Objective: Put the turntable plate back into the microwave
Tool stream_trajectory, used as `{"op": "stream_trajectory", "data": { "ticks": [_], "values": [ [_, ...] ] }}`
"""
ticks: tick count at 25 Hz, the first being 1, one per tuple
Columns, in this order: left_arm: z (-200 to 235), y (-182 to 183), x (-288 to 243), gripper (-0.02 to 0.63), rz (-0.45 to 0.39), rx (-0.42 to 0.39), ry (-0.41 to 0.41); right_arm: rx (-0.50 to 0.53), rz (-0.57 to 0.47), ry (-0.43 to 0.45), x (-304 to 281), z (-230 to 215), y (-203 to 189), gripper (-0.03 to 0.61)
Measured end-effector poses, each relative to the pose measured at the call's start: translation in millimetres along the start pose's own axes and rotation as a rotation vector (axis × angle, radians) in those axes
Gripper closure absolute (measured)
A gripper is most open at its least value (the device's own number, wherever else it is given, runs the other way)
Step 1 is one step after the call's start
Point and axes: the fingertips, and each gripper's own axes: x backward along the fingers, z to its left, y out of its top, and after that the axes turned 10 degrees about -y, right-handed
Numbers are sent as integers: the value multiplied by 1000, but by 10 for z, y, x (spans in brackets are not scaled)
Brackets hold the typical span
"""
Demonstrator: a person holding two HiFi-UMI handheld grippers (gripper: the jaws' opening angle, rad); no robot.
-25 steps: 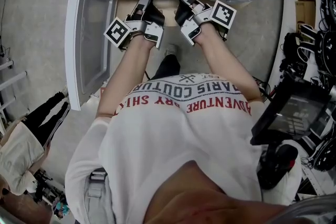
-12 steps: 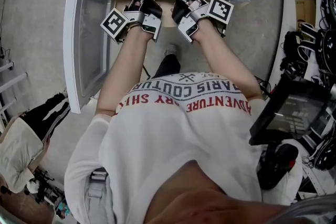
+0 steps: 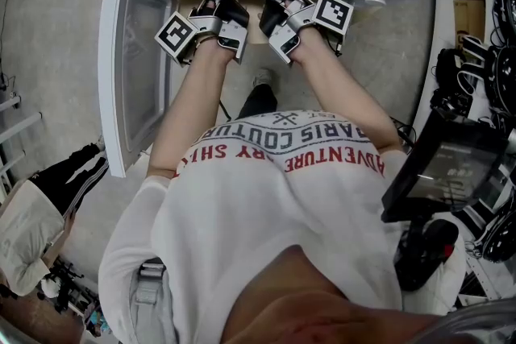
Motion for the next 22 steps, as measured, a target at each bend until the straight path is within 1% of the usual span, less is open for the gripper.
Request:
{"op": "stream_trajectory", "data": {
  "ticks": [2, 6, 9, 12, 16, 18, 22],
  "values": [
    [3, 6, -3, 565, 4, -4, 3, -13, -13, 2, -11, -14, 8, 545],
    [-16, 12, 9, 563, 35, -47, 11, -18, -22, 6, -35, -8, 20, 545],
    [-30, -39, 54, 563, 42, -36, 3, -24, -32, 7, -43, -9, 39, 546],
    [-40, -112, 101, 563, 56, -46, -3, -29, -39, 14, -53, -1, 49, 546],
    [41, -179, 92, 565, 76, -48, 24, -35, -58, -6, -78, -25, 105, 546],
    [32, -174, 53, 588, 82, -52, 24, -38, -63, -11, -91, -24, 126, 547],
    [20, -130, -31, 592, 80, -63, 21, -43, -74, -13, -133, 9, 172, 546]
  ]
}}
